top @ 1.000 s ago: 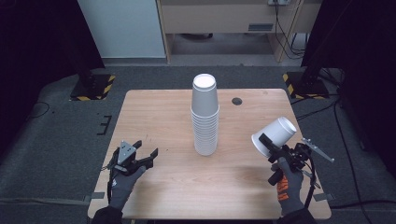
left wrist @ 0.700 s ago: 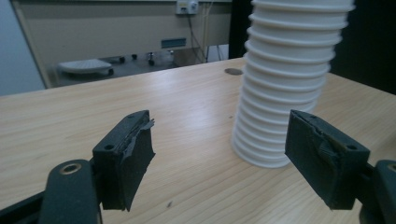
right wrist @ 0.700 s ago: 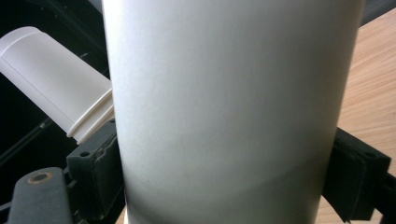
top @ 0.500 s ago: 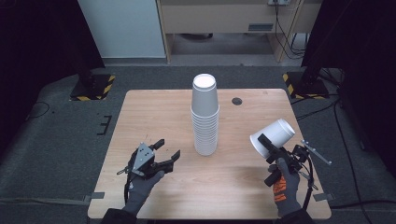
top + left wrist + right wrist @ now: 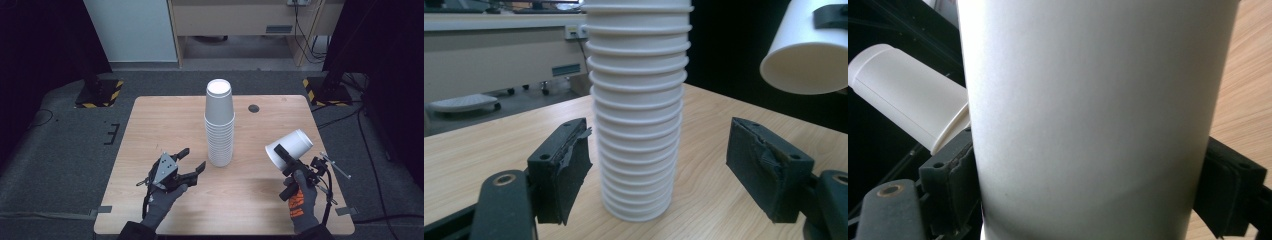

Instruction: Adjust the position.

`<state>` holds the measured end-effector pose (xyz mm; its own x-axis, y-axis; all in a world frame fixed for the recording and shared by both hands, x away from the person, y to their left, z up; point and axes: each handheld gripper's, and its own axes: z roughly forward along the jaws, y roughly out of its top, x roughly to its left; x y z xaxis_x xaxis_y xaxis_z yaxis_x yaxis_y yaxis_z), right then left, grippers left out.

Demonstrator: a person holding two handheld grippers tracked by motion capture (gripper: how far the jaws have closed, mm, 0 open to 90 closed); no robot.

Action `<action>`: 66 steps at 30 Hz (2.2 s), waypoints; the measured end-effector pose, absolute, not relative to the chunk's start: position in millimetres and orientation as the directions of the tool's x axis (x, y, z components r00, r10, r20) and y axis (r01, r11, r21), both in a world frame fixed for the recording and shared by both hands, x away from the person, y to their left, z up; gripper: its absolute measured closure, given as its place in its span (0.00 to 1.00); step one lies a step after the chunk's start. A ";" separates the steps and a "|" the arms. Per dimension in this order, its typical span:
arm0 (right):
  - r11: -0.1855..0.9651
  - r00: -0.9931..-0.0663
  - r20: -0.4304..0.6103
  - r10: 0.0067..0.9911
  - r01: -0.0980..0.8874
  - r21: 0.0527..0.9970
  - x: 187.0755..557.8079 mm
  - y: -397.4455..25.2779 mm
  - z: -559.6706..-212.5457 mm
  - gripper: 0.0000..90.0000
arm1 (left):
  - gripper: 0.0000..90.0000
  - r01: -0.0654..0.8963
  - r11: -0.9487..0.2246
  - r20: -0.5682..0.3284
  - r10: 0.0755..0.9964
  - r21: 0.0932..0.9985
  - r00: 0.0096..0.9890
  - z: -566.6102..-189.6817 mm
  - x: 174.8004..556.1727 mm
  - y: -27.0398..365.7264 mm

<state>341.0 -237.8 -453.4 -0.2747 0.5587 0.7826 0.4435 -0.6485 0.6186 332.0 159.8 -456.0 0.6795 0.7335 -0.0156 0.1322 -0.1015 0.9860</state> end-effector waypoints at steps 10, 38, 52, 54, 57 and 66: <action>-0.667 -0.266 0.797 0.542 0.441 0.601 340.5 -237.3 -455.6 0.16 | 0.30 0.092 -0.104 0.007 0.699 0.990 0.715 -453.0 330.9 132.0; -0.714 -0.270 0.837 0.475 0.438 0.546 338.4 -238.1 -450.6 0.16 | 0.34 0.077 -0.096 -0.002 0.614 0.992 0.790 -456.2 341.2 67.0; -0.714 -0.285 0.842 0.459 0.446 0.540 337.9 -236.0 -447.6 0.16 | 0.36 0.093 -0.072 -0.029 0.612 0.993 0.790 -462.7 352.7 53.3; -0.712 -0.285 0.843 0.457 0.451 0.538 337.8 -235.6 -447.7 0.16 | 0.36 0.093 -0.069 -0.031 0.610 0.993 0.791 -463.1 354.0 51.4; -0.710 -0.288 0.843 0.455 0.455 0.538 337.7 -235.0 -447.8 0.16 | 0.37 0.085 -0.069 -0.027 0.600 0.994 0.800 -461.6 356.6 46.4; -0.708 -0.288 0.844 0.453 0.460 0.536 337.5 -234.8 -447.8 0.16 | 0.38 0.079 -0.045 -0.038 0.583 0.996 0.812 -459.9 363.4 33.2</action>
